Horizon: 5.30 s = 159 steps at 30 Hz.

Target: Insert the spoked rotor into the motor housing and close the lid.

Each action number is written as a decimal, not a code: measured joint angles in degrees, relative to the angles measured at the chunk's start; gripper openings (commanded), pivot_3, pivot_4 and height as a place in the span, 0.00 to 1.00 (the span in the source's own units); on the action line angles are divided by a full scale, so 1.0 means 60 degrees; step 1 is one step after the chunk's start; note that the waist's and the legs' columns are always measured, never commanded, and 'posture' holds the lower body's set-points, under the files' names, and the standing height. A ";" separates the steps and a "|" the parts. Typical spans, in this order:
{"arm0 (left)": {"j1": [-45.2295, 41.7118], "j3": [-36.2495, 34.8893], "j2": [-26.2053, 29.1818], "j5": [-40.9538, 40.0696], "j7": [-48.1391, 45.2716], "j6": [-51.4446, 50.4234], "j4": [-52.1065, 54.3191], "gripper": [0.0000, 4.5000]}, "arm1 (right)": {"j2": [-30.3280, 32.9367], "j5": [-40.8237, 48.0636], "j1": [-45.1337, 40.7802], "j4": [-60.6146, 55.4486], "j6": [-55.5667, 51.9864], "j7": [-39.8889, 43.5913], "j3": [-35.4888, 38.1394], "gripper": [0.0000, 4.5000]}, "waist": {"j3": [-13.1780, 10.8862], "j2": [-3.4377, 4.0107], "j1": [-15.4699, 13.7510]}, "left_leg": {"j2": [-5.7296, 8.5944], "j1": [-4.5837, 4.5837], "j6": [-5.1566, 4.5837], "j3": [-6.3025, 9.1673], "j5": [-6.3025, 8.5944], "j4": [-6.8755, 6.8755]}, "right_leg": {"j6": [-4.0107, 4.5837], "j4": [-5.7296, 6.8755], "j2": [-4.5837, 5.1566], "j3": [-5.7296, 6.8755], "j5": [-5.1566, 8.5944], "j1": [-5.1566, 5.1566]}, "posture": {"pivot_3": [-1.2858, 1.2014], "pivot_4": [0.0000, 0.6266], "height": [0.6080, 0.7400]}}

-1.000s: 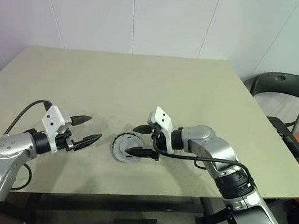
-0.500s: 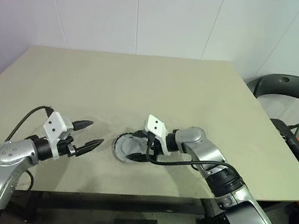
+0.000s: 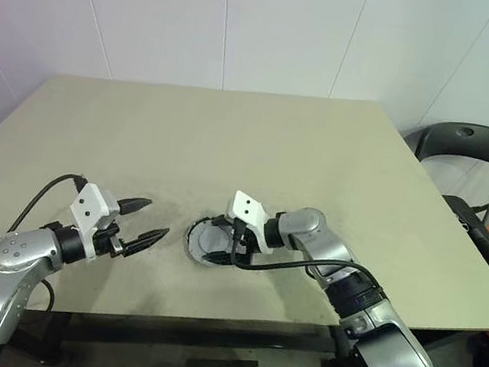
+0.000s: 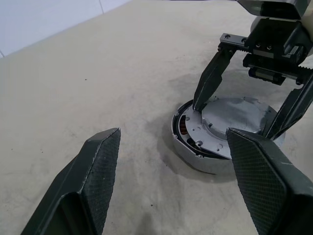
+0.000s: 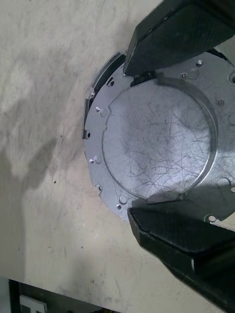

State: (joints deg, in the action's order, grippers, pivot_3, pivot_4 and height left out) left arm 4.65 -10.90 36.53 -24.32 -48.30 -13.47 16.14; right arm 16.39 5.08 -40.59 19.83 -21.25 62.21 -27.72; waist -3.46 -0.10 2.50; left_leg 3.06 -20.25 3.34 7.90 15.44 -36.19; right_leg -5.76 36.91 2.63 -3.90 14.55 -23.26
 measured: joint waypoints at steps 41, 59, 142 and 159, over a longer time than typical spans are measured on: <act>-0.0041 -0.0032 0.0045 -0.0001 0.0002 0.0002 -0.0011 0.81 | -0.0759 -0.0221 -0.0585 0.1135 -0.0578 -0.0686 0.0642 0.78 | 0.0000 0.0000 0.0007 | 0.0001 0.0004 0.0000 0.0001 0.0000 -0.0005 | 0.0001 0.0017 -0.0004 -0.0001 -0.0001 -0.0002 | 0.52 0.00 1.00; -0.0041 -0.0032 0.0044 -0.0003 -0.0003 0.0003 -0.0011 0.81 | -0.0686 -0.0278 -0.0586 0.1135 -0.0459 -0.0399 0.0648 0.78 | 0.0000 0.0000 0.0006 | 0.0001 0.0004 0.0000 0.0001 0.0000 -0.0006 | 0.0001 0.0017 -0.0003 0.0000 -0.0001 -0.0001 | 0.52 0.00 1.00; -0.1359 0.1209 -0.0836 -0.0143 0.0389 -0.1394 -0.0491 0.00 | -0.0662 -0.0916 -0.0711 0.1921 0.0886 0.0168 0.0598 0.78 | 0.0008 -0.0009 -0.0018 | 0.0009 0.0125 0.0001 0.0002 0.0000 -0.0004 | -0.0007 0.0015 0.0001 0.0000 0.0007 0.0123 | 0.52 0.00 1.00; -0.1969 0.2436 -0.0833 0.0431 0.0486 -0.2740 -0.1251 0.00 | -0.0673 -0.1002 -0.0728 0.1921 0.0880 0.0207 0.0603 0.78 | 0.0009 -0.0010 -0.0015 | 0.0010 0.0132 0.0001 0.0008 0.0000 -0.0004 | -0.0016 0.0015 0.0003 -0.0001 0.0014 0.0130 | 0.52 0.00 1.00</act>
State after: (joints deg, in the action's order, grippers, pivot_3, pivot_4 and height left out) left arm -7.17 3.72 31.53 -21.73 -45.39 -29.91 8.64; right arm 12.35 -0.93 -44.96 31.36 -15.97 63.46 -24.10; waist -3.41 -0.17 2.41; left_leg 3.12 -19.46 3.35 7.94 15.44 -36.22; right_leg -5.85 37.00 2.65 -3.91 14.63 -22.48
